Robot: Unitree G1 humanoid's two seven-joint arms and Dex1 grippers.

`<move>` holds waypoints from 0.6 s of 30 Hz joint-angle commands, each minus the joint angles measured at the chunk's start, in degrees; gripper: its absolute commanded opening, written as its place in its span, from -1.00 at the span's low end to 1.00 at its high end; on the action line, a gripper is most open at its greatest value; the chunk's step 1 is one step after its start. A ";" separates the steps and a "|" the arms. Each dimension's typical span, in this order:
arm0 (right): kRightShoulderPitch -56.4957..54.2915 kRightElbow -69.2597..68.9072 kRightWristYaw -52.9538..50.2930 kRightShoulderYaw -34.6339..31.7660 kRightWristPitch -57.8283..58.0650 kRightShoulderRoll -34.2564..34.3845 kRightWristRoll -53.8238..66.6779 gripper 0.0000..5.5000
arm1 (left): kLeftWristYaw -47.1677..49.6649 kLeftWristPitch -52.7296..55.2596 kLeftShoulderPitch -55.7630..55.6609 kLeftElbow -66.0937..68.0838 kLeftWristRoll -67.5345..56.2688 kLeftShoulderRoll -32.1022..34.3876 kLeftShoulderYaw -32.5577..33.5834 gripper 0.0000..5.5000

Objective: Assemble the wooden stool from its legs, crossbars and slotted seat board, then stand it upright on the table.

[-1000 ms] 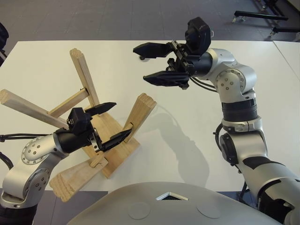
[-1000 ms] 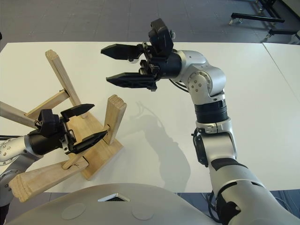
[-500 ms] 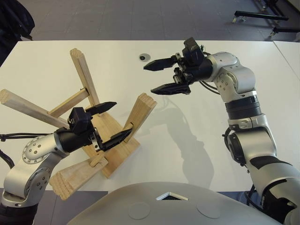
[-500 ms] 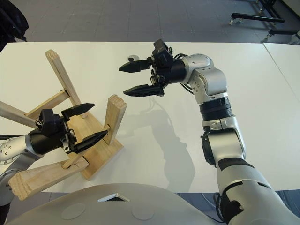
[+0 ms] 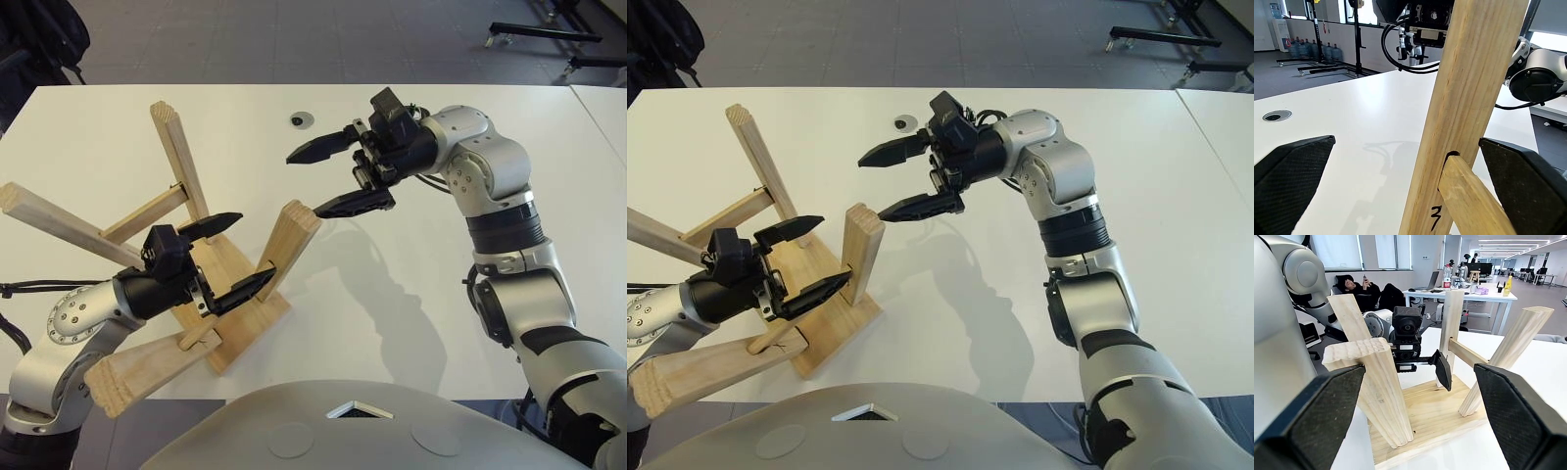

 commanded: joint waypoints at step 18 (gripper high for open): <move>3.56 0.43 -4.08 -2.13 -3.15 0.12 -0.51 0.49 | 1.77 -3.12 -1.48 -4.74 -12.25 -2.69 18.06 0.96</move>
